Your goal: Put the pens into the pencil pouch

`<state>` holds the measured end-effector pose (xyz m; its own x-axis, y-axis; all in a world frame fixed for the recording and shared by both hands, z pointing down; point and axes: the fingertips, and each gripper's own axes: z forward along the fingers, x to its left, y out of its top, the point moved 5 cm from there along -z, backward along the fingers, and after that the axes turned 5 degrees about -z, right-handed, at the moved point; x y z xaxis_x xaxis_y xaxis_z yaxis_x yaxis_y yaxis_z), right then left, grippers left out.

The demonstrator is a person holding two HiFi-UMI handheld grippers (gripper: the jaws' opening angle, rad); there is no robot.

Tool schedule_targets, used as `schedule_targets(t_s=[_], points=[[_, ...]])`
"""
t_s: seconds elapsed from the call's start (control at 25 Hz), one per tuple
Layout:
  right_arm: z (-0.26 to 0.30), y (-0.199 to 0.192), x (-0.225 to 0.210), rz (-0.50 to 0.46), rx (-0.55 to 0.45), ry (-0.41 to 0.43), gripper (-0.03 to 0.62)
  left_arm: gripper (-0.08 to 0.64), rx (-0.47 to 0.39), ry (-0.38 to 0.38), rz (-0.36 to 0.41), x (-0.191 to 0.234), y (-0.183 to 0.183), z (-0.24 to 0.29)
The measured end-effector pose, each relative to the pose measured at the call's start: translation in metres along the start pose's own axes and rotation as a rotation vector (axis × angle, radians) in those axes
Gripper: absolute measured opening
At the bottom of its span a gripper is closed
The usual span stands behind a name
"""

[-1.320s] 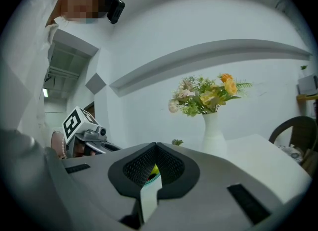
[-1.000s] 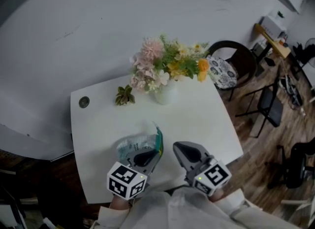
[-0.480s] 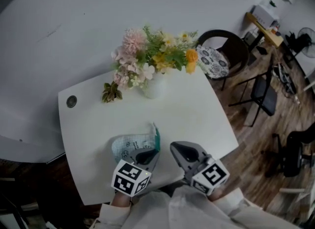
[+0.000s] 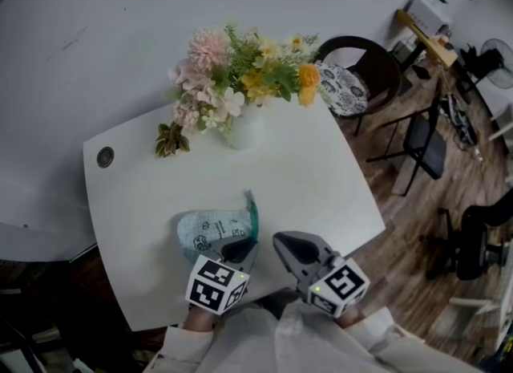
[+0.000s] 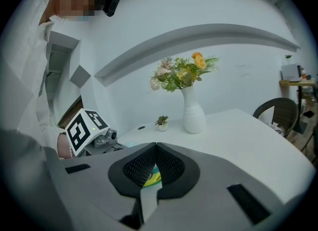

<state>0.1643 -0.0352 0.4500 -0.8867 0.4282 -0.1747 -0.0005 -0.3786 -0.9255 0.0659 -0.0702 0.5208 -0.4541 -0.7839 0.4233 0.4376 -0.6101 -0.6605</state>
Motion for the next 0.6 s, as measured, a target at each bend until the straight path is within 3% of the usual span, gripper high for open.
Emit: schedule_targets(t_s=[0.24,0.6], points=[[-0.001,-0.008,-0.002,0.019,0.038,-0.013,0.008,0.049,0.002,0.017,-0.009,-0.001,-0.005,0.004],[0.007,-0.013,-0.003,0.05,0.094,0.006,0.008,0.1,-0.006,-0.022,-0.014,-0.008,-0.004,0.0]])
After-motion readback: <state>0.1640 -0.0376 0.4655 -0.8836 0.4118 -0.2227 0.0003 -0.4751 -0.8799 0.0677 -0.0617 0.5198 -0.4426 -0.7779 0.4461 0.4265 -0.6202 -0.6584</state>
